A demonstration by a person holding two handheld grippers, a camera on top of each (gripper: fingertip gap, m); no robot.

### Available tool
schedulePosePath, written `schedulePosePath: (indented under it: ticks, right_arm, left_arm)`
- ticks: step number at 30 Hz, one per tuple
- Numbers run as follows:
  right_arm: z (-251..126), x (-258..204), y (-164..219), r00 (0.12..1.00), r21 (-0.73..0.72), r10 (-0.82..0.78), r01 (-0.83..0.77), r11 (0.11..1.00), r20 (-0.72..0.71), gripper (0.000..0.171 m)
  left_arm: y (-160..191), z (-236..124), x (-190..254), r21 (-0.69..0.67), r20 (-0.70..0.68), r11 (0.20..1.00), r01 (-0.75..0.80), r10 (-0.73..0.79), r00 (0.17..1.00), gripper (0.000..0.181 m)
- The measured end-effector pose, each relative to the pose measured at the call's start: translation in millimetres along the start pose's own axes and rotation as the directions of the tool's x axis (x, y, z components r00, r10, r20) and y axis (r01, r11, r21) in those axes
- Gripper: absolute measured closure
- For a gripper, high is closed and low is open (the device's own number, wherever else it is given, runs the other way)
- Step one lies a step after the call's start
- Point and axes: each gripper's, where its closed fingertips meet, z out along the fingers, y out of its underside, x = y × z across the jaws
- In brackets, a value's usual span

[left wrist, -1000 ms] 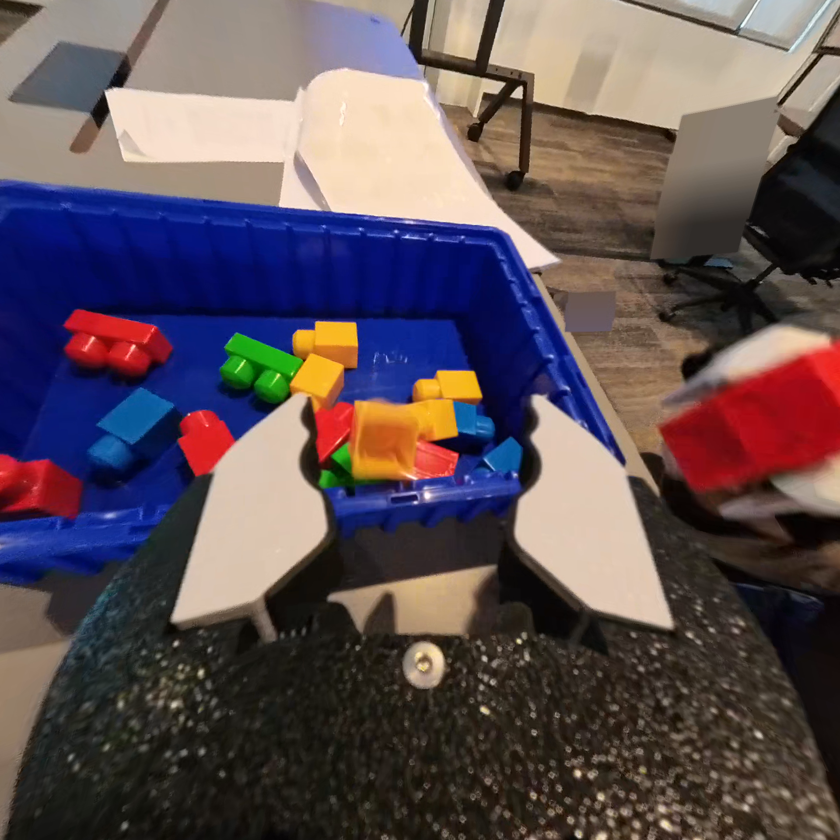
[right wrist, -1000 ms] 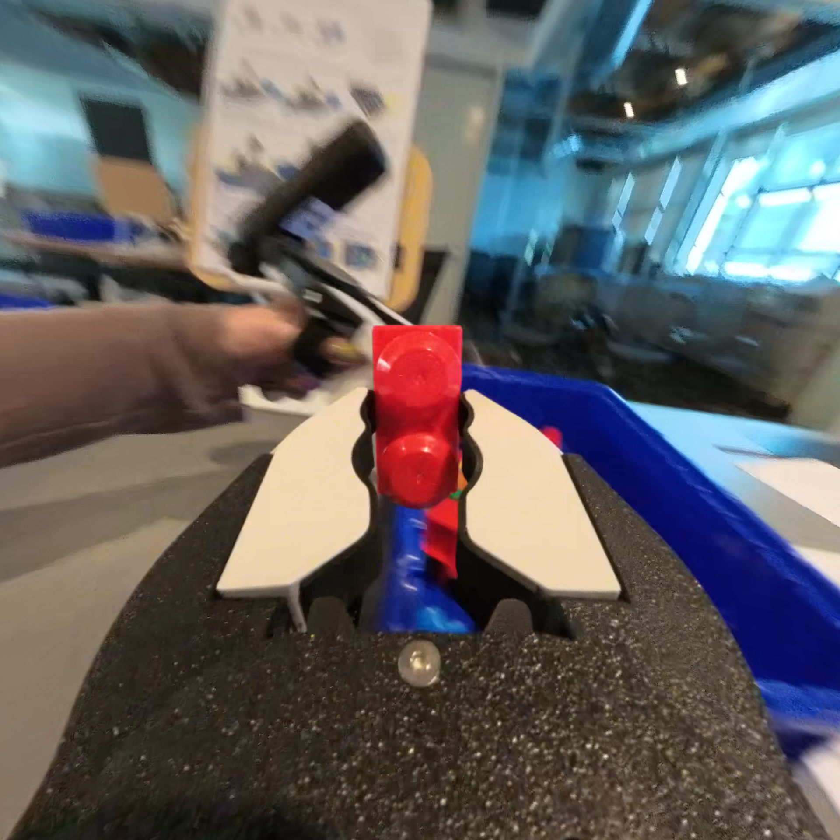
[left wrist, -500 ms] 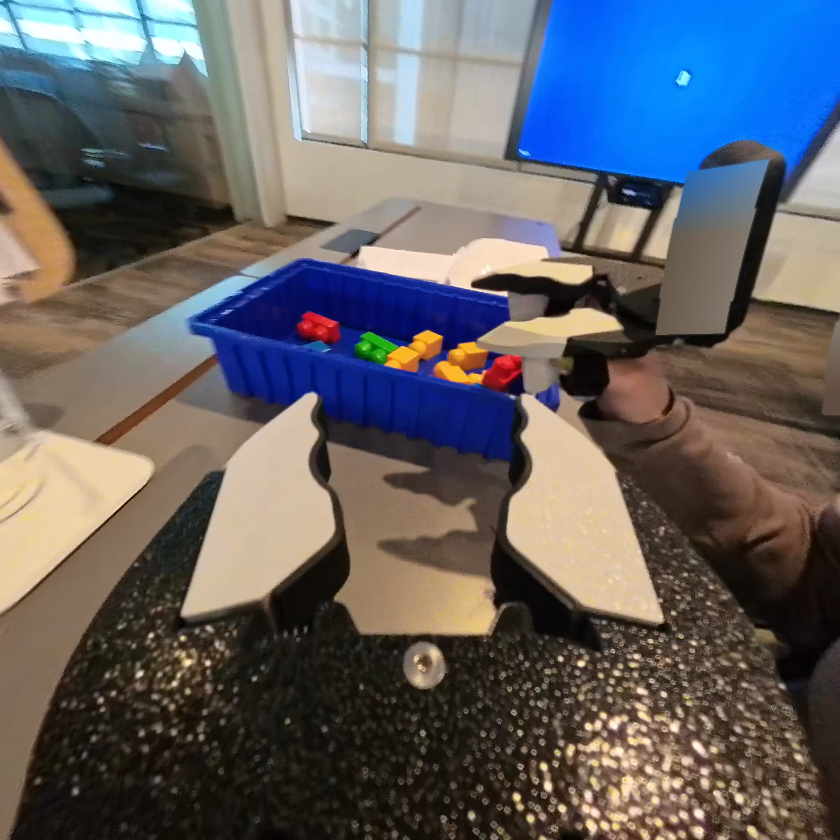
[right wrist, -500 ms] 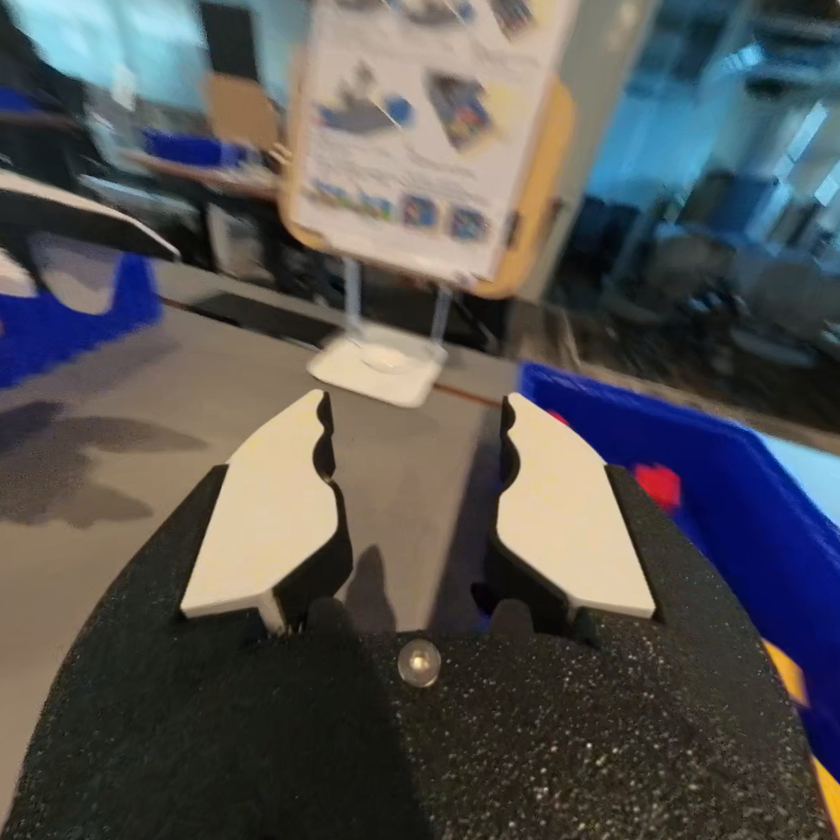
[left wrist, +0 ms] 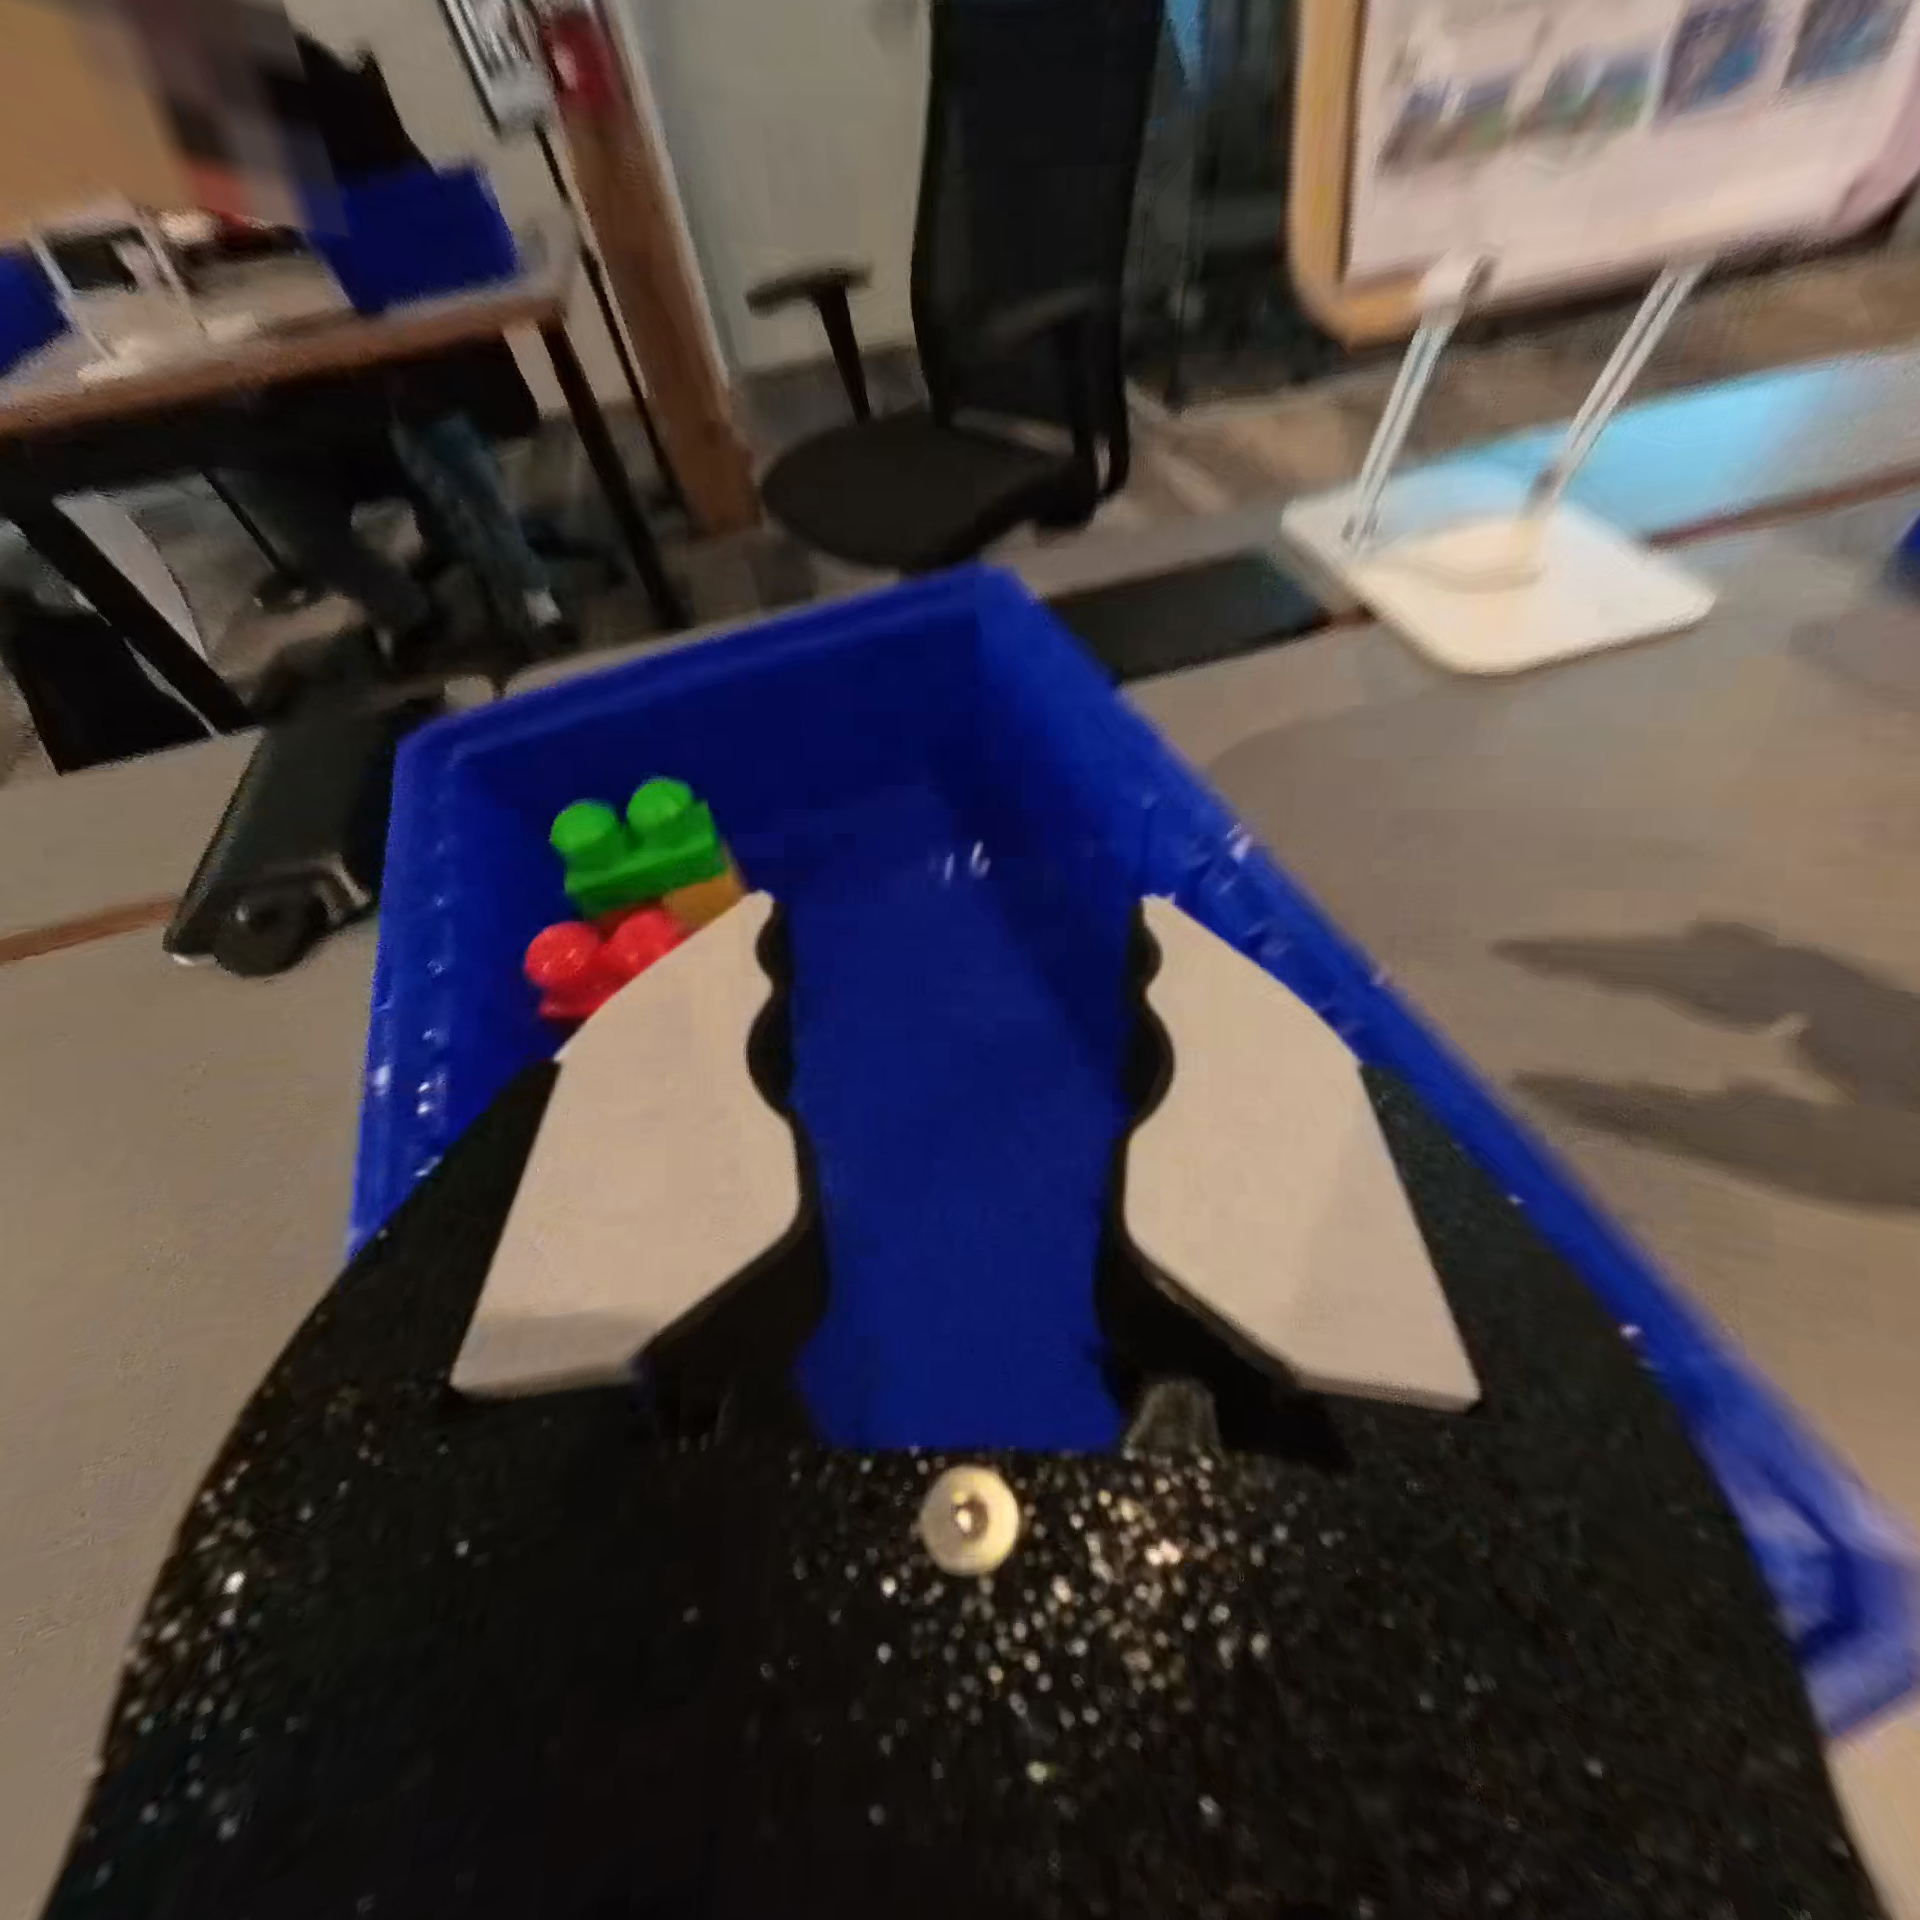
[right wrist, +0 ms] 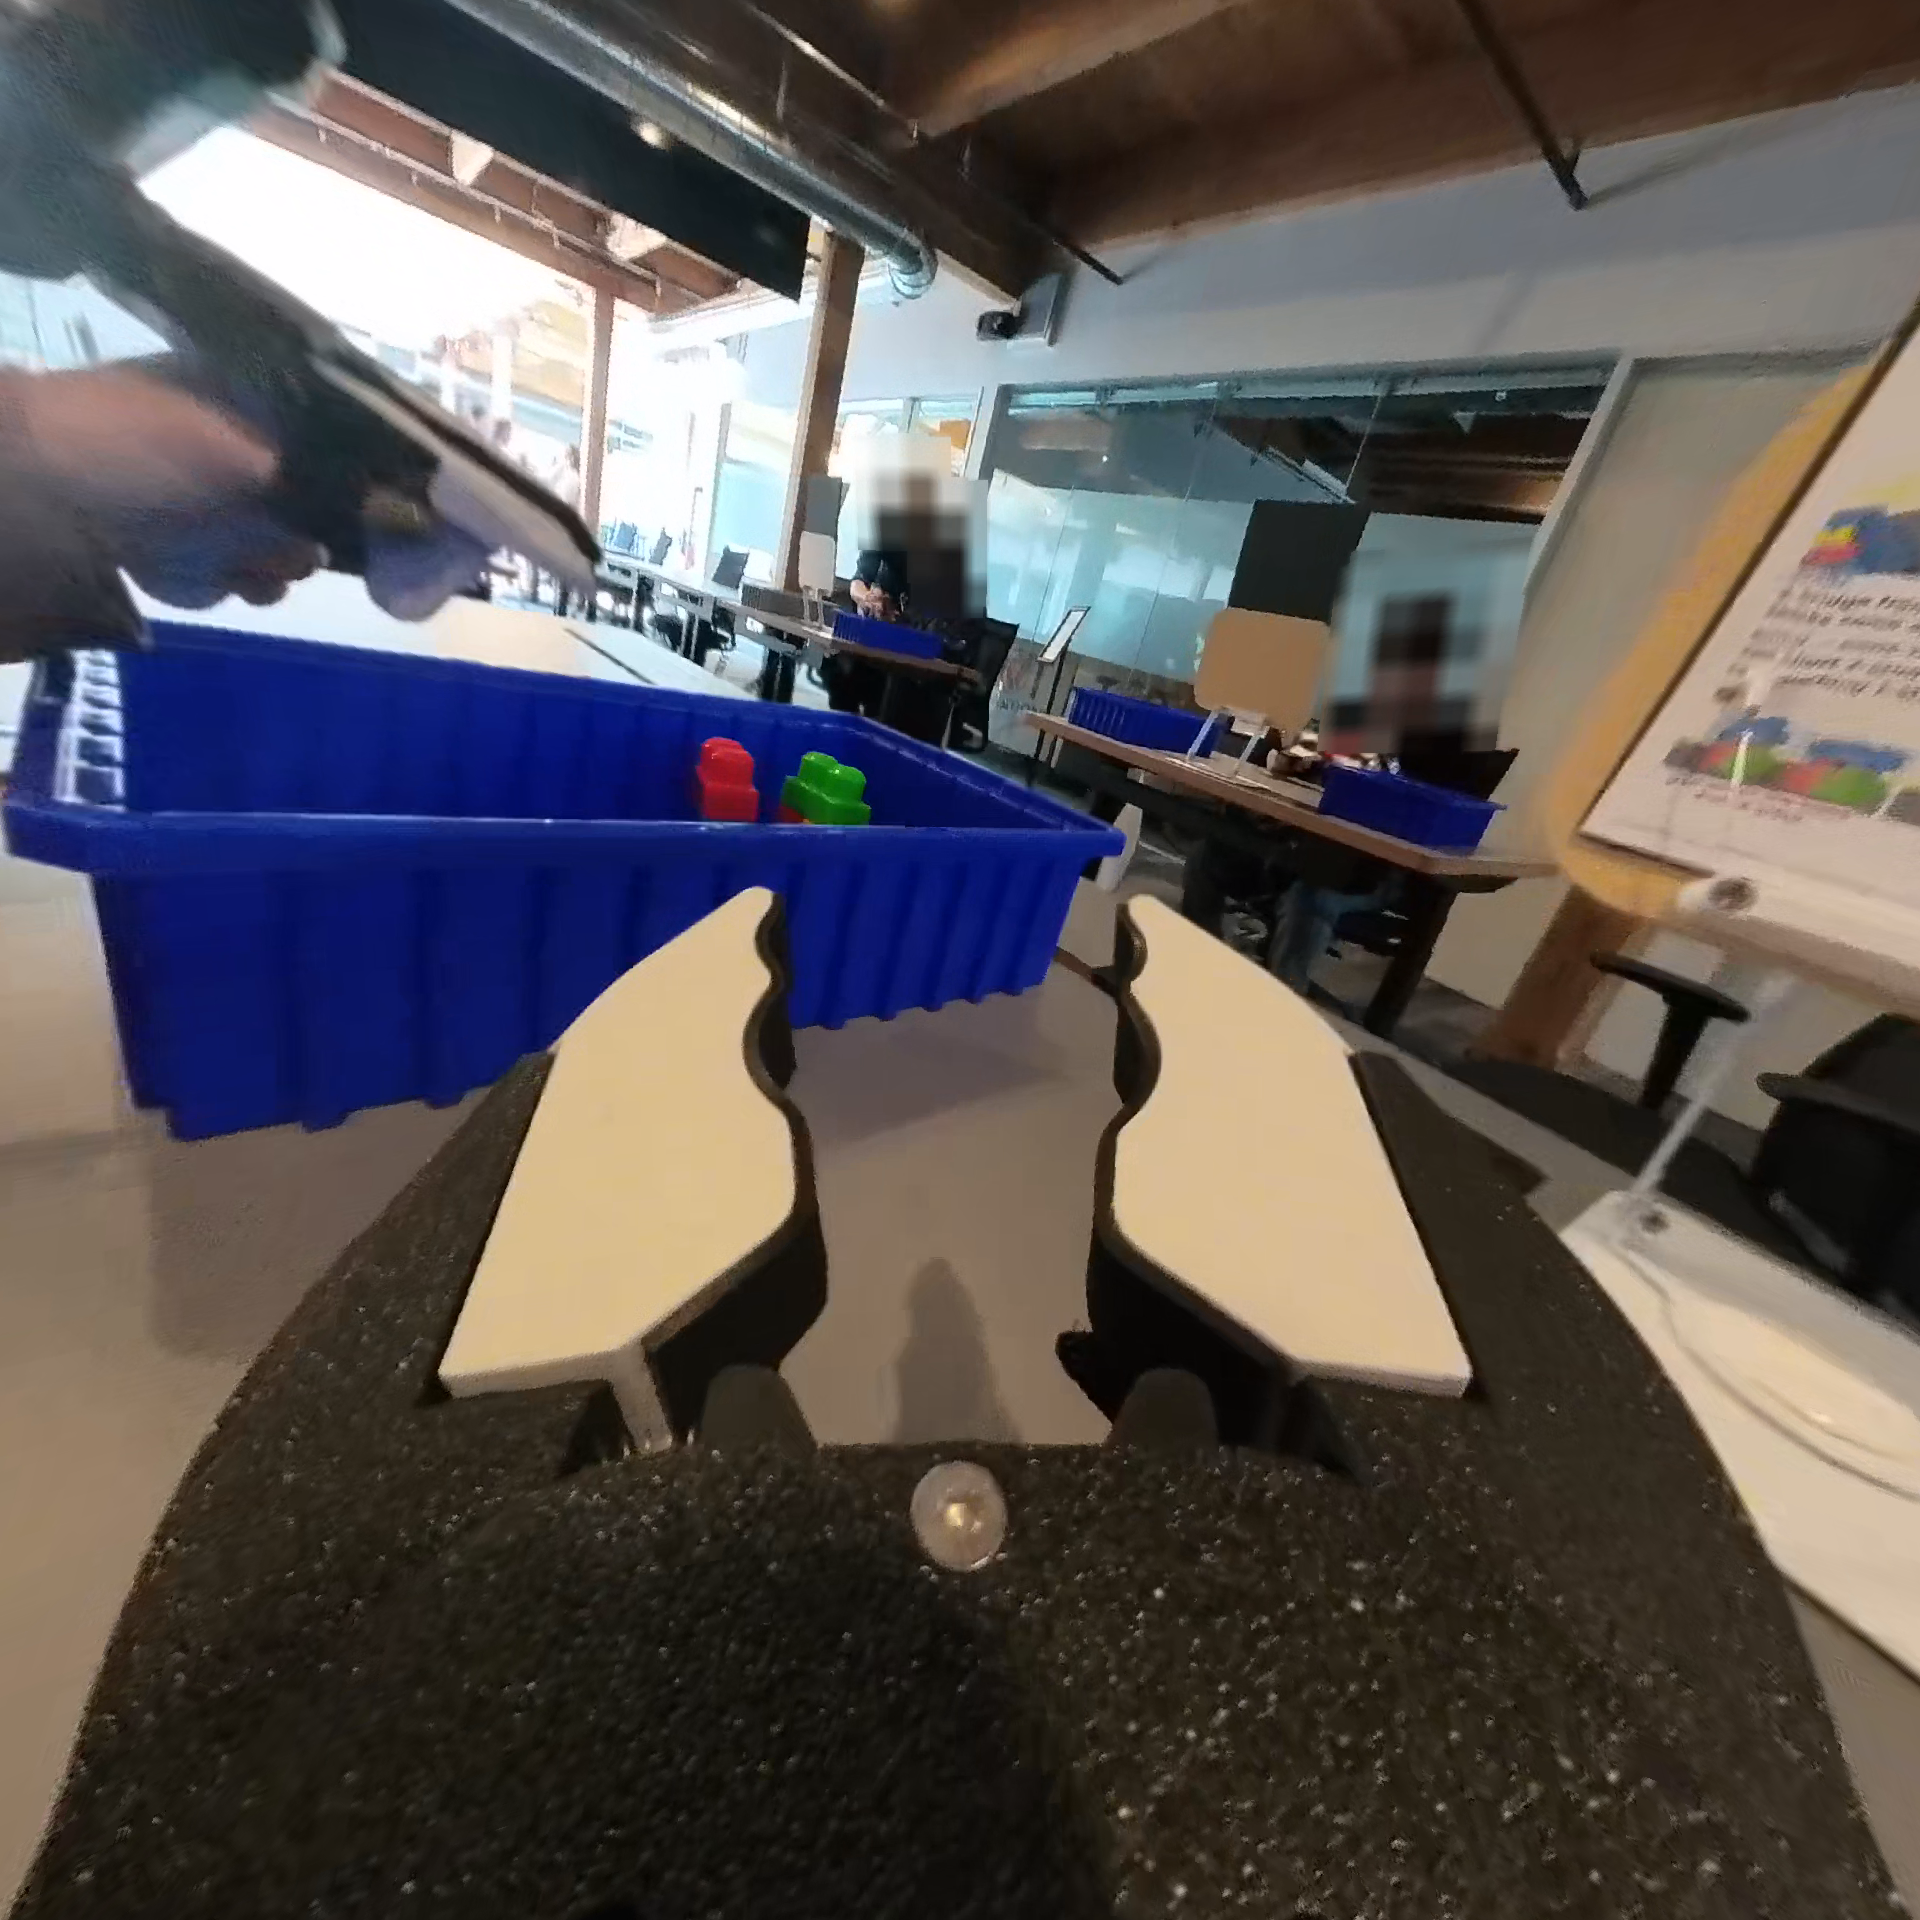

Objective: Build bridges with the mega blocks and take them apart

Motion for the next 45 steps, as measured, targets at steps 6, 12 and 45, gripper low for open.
schedulePosePath:
  ticks: [6, 12, 45]
  right_arm:
    - [8.6, -0.8, 20.0, 0.997, -0.010, 0.050, -0.049, 0.999, 0.066, 0.109]
    - [7.7, 7.2, 21.3, 0.981, -0.005, 0.172, -0.172, 0.985, 0.087, 0.107]
    - [8.0, 6.3, 23.4, 0.949, -0.013, 0.283, -0.284, 0.959, 0.143, 0.114]
  left_arm:
    - [57.0, 54.0, -58.2, -0.377, -0.077, 0.674, -0.636, 0.661, 0.746, 0.116]
    - [74.5, 86.5, -68.0, -0.402, -0.462, 0.439, -0.803, 0.660, 0.592, 0.090]
    - [-78.0, 39.9, 57.7, -0.353, 0.048, 0.533, -0.769, 0.831, 0.554, 0.138]
